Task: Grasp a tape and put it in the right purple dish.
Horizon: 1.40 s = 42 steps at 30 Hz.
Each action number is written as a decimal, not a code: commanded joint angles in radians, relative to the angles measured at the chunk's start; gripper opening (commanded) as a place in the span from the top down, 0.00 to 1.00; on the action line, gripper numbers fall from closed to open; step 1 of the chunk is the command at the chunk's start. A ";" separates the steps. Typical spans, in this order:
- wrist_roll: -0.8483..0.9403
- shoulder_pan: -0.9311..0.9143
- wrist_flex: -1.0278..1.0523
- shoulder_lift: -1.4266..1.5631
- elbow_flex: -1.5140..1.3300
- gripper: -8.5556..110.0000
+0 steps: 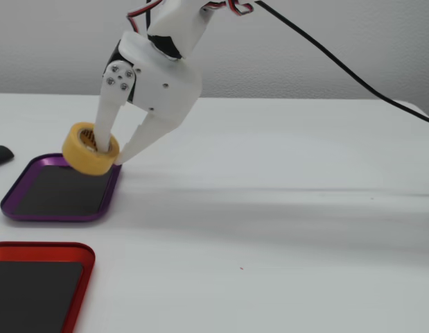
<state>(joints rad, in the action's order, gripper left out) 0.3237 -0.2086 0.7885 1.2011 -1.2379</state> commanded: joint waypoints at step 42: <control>-0.270 0.040 0.563 2.079 -1.198 0.77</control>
<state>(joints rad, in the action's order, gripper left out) 0.0491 -0.1641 1.4619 3.0664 -2.3071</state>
